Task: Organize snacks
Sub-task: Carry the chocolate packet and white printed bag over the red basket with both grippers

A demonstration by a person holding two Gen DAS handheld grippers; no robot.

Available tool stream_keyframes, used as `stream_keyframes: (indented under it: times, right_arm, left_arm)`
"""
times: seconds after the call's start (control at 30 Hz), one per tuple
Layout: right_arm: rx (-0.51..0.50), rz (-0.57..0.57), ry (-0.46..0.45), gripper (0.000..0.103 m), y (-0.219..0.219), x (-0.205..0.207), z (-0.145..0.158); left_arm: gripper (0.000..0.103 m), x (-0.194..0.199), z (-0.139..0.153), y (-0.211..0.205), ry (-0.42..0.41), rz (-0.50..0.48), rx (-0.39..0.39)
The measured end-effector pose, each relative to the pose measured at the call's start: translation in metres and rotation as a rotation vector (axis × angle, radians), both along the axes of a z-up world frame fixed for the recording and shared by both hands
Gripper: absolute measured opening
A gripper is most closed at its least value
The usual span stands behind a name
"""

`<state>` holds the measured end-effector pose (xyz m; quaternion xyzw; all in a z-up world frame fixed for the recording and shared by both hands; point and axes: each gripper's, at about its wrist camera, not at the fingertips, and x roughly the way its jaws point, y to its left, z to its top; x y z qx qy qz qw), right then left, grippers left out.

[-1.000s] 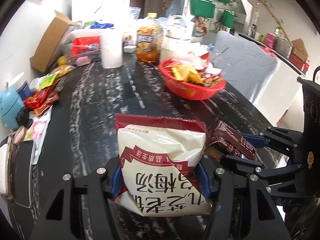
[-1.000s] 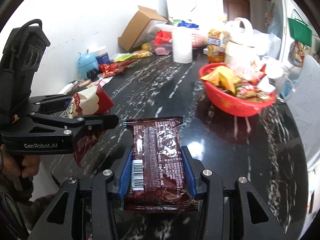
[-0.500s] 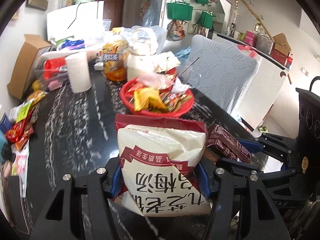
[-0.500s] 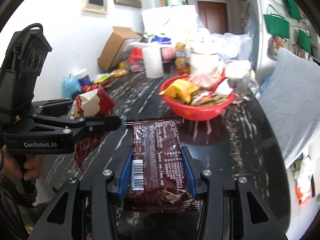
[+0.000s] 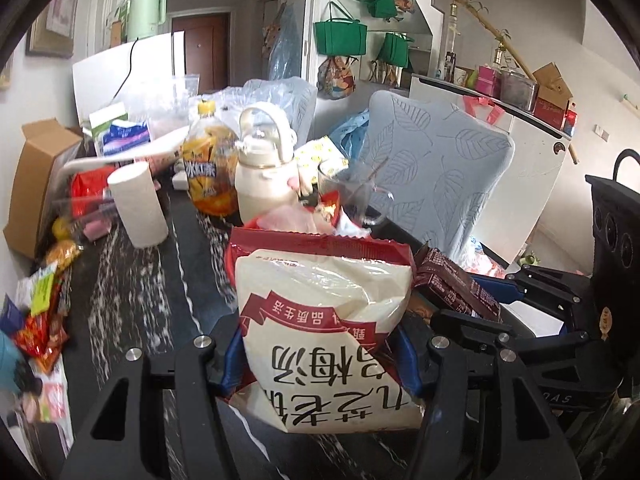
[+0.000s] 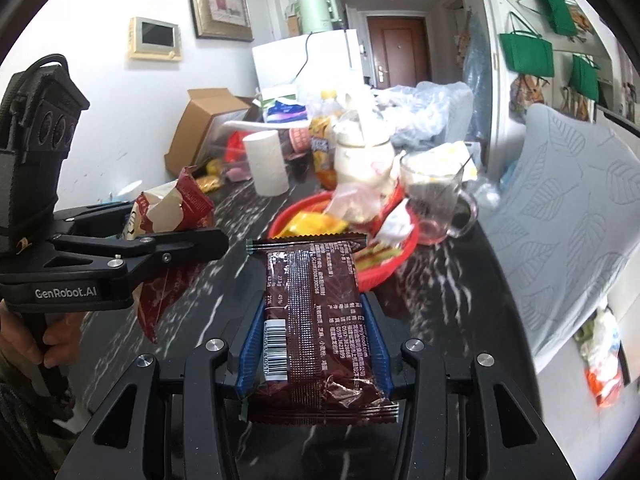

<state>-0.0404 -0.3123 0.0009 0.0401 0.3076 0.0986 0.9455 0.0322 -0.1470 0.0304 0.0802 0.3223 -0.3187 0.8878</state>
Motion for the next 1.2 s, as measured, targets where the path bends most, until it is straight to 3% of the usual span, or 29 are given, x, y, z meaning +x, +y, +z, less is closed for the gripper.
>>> stream_keyframes:
  times: [0.73, 0.97, 1.2]
  right_arm:
    - [-0.01, -0.038, -0.074, 0.045, -0.016, 0.078, 0.034]
    - [-0.006, -0.047, -0.089, 0.045, -0.017, 0.1, 0.031]
    - [-0.01, -0.049, -0.055, 0.045, -0.013, 0.123, 0.005]
  left_arm:
    - [0.059, 0.085, 0.032, -0.014, -0.083, 0.029, 0.006]
    - [0.059, 0.106, 0.02, -0.015, -0.064, 0.045, -0.002]
    - [0.059, 0.125, -0.003, -0.014, -0.01, 0.075, 0.018]
